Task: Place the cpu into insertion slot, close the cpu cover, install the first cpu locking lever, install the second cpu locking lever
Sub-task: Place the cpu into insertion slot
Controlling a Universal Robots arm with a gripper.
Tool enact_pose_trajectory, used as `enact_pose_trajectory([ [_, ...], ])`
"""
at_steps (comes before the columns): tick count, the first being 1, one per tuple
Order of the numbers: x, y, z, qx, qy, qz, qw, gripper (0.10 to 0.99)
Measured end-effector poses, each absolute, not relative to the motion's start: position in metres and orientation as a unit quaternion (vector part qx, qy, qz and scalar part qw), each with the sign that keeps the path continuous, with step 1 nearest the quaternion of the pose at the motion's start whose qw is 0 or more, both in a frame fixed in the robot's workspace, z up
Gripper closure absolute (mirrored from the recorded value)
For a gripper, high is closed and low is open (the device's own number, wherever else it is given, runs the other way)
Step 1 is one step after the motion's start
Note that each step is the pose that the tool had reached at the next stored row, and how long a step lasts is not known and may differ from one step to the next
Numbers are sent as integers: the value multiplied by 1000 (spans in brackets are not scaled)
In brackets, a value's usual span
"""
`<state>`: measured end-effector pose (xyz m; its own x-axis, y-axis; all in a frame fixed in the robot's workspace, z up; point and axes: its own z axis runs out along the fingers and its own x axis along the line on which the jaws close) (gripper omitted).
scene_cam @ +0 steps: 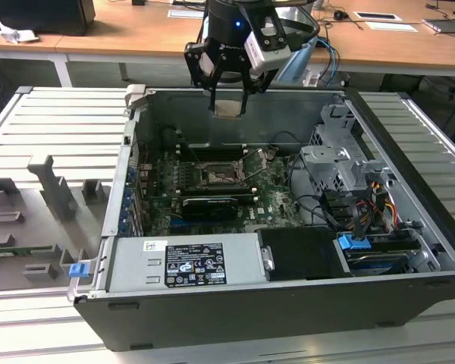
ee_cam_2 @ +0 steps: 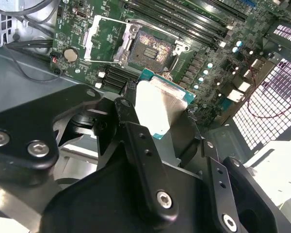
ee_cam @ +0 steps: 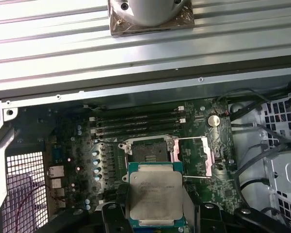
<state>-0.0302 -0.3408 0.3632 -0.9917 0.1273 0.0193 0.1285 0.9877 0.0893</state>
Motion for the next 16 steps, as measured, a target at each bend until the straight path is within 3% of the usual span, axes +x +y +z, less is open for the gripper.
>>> enact_pose_trajectory([
  [16,-30,-341,363,-96,-994,-45,5,561],
])
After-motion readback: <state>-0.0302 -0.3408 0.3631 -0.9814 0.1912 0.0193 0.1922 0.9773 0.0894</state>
